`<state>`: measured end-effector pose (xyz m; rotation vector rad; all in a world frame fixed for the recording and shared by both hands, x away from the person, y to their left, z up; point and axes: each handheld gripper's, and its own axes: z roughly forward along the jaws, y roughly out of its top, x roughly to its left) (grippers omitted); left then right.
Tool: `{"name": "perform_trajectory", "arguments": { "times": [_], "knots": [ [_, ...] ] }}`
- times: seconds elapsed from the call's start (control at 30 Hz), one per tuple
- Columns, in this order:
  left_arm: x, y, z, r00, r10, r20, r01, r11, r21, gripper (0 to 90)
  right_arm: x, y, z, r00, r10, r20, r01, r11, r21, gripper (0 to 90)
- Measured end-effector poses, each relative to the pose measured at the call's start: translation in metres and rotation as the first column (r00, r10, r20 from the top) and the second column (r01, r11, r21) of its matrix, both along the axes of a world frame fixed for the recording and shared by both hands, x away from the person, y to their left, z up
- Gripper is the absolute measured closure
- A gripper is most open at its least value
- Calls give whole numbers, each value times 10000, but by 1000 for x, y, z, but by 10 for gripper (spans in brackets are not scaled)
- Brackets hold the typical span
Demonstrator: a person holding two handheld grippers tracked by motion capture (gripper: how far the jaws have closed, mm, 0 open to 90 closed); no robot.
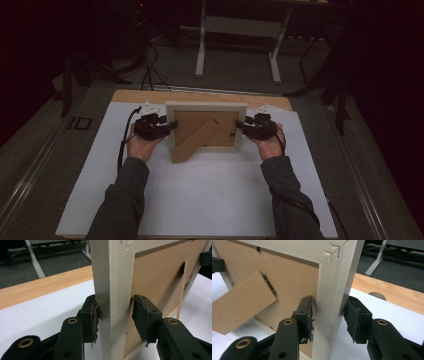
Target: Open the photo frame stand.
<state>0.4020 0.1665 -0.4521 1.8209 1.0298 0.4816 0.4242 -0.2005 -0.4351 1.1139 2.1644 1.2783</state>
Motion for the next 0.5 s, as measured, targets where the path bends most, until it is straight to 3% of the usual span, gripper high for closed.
{"name": "perform_trajectory", "arguments": {
  "times": [0.27,0.5],
  "knots": [
    [5,-5,-1,9991,169,389,-169,9999,-19,567,6,-3,-3,9997,-251,17,251,9993,275,584],
    [6,-3,-3,9996,158,217,-157,9999,-44,565,6,-5,-4,9997,-229,-82,234,9982,548,589]
  ]
}}
